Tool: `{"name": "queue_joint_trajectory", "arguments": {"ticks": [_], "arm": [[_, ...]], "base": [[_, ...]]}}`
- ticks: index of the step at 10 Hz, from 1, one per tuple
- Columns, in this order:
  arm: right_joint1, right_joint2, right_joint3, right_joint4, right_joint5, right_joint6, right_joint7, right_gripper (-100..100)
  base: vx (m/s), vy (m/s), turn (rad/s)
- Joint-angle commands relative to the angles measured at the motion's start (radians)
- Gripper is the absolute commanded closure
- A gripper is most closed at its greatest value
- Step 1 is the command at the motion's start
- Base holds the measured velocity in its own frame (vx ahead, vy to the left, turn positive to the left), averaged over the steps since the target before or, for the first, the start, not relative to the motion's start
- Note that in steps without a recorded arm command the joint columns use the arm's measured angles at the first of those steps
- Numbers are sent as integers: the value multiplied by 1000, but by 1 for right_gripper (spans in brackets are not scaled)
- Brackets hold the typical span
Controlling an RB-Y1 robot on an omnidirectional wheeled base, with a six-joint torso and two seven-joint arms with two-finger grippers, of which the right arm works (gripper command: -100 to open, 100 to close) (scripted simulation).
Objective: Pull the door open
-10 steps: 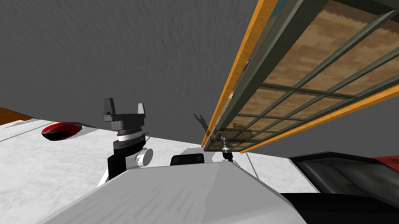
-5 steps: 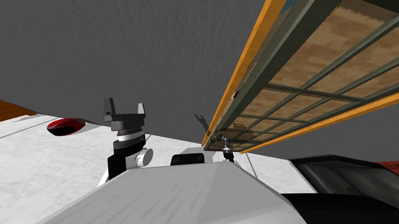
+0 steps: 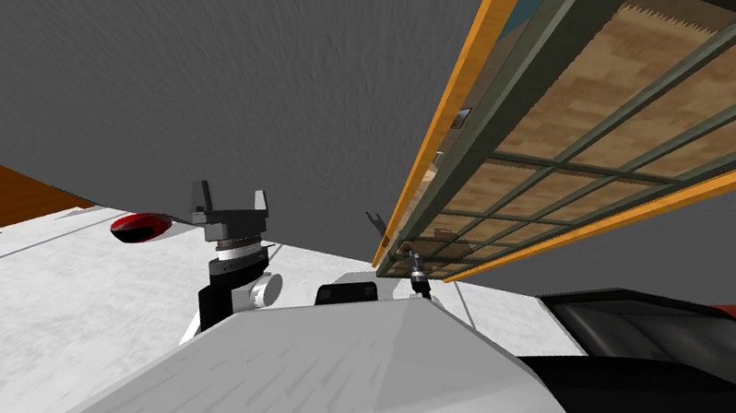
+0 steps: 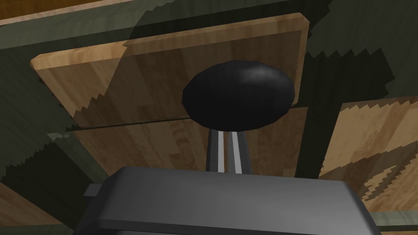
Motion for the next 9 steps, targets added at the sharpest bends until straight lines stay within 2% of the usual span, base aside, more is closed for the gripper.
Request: {"name": "queue_joint_trajectory", "arguments": {"ticks": [1, 2, 9], "arm": [[-8, 4, 18, -8, -8, -11, -50, 100], [-10, 1, 11, 13, -20, 0, -61, -100], [-23, 11, 46, 3, -83, 22, -236, -100]], "base": [[-54, -9, 51], [-55, -19, 25], [-63, 1, 32]]}}
